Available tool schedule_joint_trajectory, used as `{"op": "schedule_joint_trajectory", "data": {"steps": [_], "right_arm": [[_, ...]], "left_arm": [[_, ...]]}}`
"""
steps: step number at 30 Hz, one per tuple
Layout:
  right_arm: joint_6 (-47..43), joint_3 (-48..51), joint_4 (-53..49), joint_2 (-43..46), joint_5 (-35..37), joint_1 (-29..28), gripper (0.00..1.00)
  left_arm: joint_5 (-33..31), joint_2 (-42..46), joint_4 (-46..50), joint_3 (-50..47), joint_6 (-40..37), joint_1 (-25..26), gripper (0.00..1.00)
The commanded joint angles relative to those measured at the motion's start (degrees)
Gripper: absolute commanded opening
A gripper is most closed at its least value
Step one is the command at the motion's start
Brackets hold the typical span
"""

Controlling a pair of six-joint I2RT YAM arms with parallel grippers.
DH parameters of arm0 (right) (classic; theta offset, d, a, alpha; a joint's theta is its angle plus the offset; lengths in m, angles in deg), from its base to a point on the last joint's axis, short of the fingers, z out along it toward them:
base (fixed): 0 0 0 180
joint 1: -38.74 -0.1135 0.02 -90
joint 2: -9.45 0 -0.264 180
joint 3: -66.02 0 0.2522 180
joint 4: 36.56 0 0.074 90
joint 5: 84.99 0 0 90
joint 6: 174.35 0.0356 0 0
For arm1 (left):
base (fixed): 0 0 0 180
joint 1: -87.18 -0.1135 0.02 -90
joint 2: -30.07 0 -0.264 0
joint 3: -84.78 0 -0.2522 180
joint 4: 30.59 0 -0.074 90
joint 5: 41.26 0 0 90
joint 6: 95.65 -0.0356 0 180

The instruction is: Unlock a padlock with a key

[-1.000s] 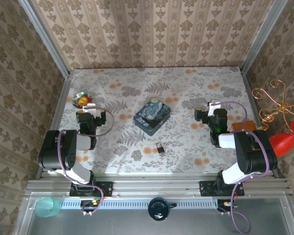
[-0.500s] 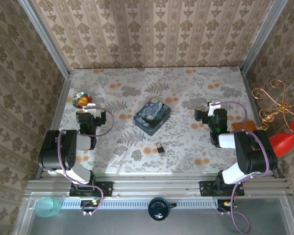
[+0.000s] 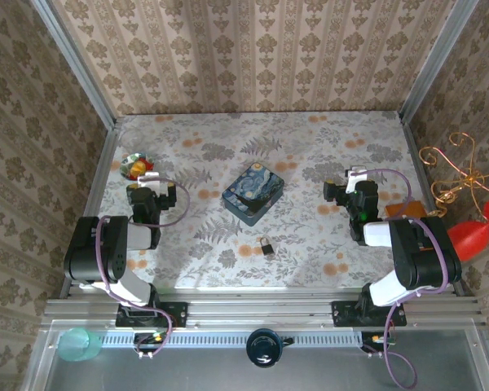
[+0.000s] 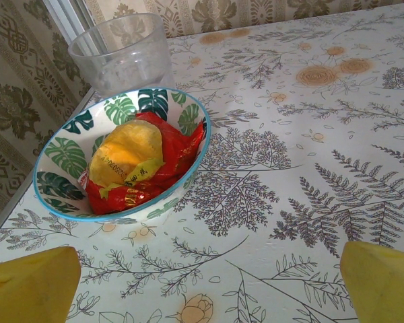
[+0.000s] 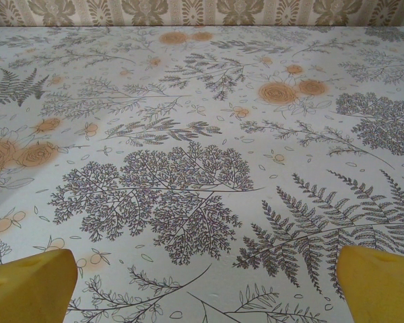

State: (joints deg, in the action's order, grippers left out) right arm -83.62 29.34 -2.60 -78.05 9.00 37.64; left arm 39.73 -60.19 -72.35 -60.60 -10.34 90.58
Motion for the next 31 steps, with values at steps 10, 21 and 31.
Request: {"op": "schedule_joint_trajectory", "data": {"steps": [10,21,31], "right_arm": [[0.85,-0.65,0.57,0.05,-0.78,0.23,1.00],[0.85,-0.65,0.53,0.01,-0.74,0.22,1.00],[0.81,-0.65,0.58,-0.03,-0.70,0.22,1.00]], "left_arm": [[-0.78,0.83,-0.66,0.04,0.48,0.20,1.00],[-0.83,0.82,-0.68,0.05,0.47,0.19,1.00],[-0.83,0.83,-0.64,0.06,0.50,0.19,1.00]]}}
